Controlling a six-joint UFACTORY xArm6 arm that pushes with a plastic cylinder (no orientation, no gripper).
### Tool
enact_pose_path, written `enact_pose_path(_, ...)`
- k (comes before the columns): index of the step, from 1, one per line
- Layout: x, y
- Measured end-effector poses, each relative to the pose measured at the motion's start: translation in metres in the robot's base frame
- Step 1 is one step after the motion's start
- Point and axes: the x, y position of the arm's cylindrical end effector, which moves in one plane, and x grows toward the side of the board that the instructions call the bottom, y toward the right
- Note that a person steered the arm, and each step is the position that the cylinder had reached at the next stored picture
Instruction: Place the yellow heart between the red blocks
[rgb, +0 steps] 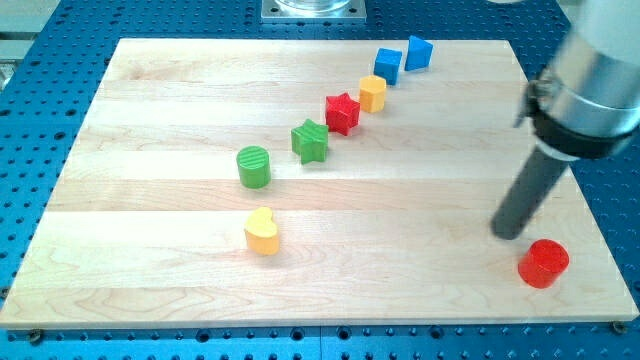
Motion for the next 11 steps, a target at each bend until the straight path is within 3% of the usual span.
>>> enact_pose_path(1,-0.013,0.081)
enact_pose_path(2,0.008,0.153)
enact_pose_path(3,0.082,0.133)
enact_pose_path(4,0.088,0.107)
enact_pose_path(5,0.086,0.026)
enact_pose_path(7,0.069,-0.24)
enact_pose_path(8,0.013,-0.235)
enact_pose_path(9,0.026,-0.297)
enact_pose_path(10,-0.015,-0.312)
enact_pose_path(11,-0.034,-0.237)
